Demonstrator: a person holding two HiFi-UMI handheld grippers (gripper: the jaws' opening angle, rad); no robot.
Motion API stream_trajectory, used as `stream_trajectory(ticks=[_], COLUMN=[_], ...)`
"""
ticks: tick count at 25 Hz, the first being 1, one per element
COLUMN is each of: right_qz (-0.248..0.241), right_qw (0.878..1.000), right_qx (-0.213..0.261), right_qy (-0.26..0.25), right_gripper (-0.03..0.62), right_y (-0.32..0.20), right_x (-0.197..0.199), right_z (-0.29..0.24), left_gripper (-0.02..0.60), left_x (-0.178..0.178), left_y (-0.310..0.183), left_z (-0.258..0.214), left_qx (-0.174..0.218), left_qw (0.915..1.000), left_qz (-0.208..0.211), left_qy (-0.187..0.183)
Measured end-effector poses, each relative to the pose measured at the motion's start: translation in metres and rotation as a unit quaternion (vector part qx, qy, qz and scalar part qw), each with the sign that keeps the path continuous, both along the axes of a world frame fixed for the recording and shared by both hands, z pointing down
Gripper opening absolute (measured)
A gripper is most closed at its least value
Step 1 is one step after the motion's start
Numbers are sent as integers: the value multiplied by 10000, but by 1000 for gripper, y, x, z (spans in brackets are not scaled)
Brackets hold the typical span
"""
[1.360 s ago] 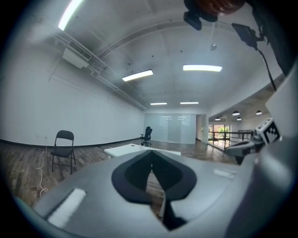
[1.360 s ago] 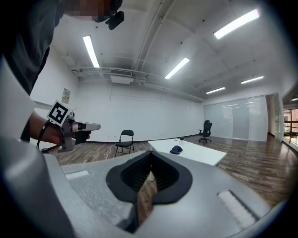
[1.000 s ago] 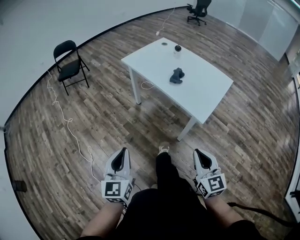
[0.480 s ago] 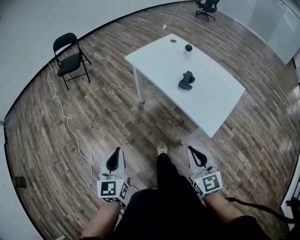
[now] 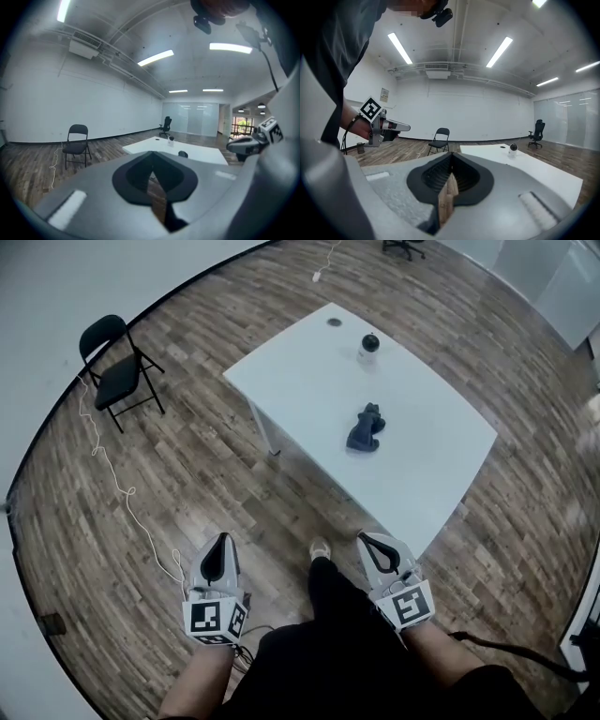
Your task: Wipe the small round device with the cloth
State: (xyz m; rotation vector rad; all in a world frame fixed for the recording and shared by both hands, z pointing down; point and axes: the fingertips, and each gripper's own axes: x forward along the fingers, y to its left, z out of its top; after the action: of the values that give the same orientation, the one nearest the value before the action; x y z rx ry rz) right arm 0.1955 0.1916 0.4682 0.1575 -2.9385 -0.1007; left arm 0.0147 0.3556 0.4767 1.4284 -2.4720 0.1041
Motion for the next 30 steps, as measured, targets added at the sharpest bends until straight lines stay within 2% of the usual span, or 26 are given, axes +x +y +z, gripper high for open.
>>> stream_trajectory(ticks=[4, 9, 14, 20, 25, 30], right_qz=[163, 401, 609, 873, 1274, 2011], right_qw=[9998, 9990, 9978, 9955, 9890, 9787], right_qx=[-66, -56, -78, 132, 524, 360], right_qy=[-50, -206, -262, -337, -544, -196], right_gripper=[2, 2, 2, 2, 2, 2], right_y=[-56, -111, -133, -163, -184, -206], right_x=[-27, -54, -62, -72, -86, -94], right_z=[-2, -8, -7, -16, -30, -11], left_gripper=[8, 8, 8, 8, 8, 8], left_x=[-30, -61, -83, -106, -130, -148], left_y=[-55, -103, -125, -167, -219, -276], left_z=[-12, -46, -55, -56, -59, -60], left_qx=[-81, 46, -37, 186, 307, 332], left_qw=[9998, 9987, 9970, 9956, 9899, 9765], left_qz=[134, 213, 341, 569, 1102, 1960], left_qy=[-131, -457, -700, -717, -841, -837])
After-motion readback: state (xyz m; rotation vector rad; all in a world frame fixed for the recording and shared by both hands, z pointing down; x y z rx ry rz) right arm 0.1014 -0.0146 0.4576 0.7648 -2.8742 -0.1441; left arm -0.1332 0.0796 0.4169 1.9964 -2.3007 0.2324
